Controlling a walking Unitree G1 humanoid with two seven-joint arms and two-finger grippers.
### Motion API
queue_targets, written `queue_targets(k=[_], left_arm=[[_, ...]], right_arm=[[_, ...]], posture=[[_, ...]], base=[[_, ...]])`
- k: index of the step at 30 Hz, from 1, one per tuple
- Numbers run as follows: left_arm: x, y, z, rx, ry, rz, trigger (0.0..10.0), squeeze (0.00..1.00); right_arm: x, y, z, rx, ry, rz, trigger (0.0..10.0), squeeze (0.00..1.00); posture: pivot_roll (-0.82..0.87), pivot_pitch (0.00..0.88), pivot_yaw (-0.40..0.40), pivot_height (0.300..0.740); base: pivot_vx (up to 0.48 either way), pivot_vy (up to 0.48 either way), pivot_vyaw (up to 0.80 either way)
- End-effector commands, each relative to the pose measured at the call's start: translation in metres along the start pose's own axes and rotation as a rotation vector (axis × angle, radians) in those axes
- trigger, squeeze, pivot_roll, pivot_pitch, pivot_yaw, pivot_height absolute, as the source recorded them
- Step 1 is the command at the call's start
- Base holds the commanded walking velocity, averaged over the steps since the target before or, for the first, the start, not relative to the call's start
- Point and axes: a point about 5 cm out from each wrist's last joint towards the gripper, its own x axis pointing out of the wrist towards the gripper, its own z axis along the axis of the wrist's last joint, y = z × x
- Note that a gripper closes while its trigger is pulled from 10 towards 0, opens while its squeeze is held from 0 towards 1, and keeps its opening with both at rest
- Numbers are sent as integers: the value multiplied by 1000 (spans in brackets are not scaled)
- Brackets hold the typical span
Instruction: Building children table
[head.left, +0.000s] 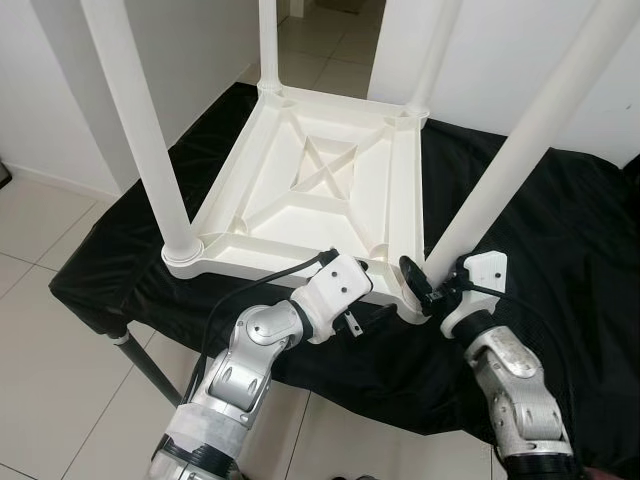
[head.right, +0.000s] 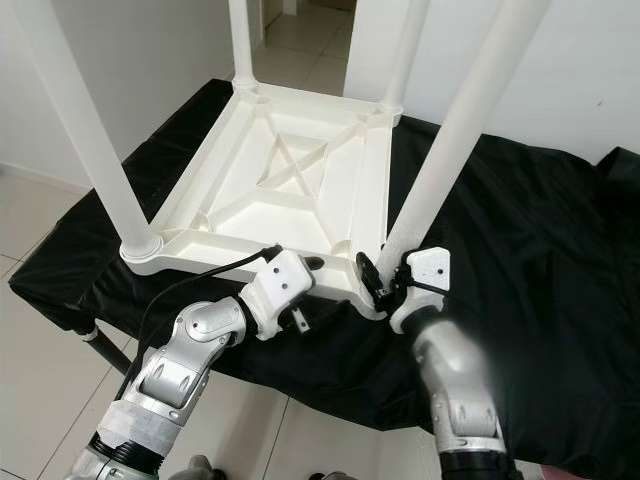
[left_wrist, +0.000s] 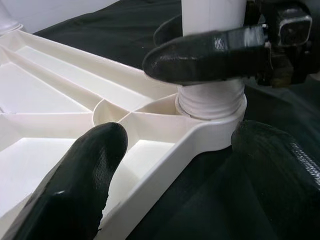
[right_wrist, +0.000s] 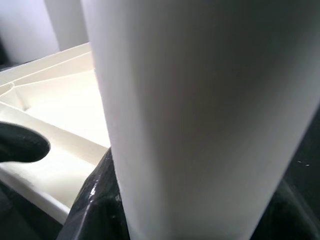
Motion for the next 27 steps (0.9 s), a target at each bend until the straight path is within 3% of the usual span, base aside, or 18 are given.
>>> queue_targets(k=[1, 3, 9, 12, 19, 27], left_arm=[[1, 3, -5, 6, 21, 120, 10000, 0], [1, 5, -6, 16, 27, 133, 10000, 0], [1, 8, -7, 19, 33, 152, 10000, 0], [1, 10, -8, 25, 40, 175, 10000, 0], [0, 11, -11, 27, 52, 195, 10000, 0], [1, 11, -11, 26, 54, 209, 10000, 0]], right_arm=[[-4, -6, 1, 17, -5, -98, 10000, 0], [-9, -5, -1, 6, -5, -204, 10000, 0], [-16, -1, -9, -3, 14, -347, 10000, 0], [-21, 12, -15, 38, 57, -464, 10000, 0], [-21, 27, -16, 58, 78, -509, 10000, 0], [-20, 20, -12, -6, 57, -531, 10000, 0]], posture=[[23, 65, -48, 740], [20, 65, -45, 740], [21, 65, -46, 740], [25, 68, -48, 740], [26, 70, -50, 740], [25, 74, -58, 740]], base=[[0, 0, 0], [0, 0, 0], [0, 0, 0], [0, 0, 0], [0, 0, 0], [0, 0, 0]])
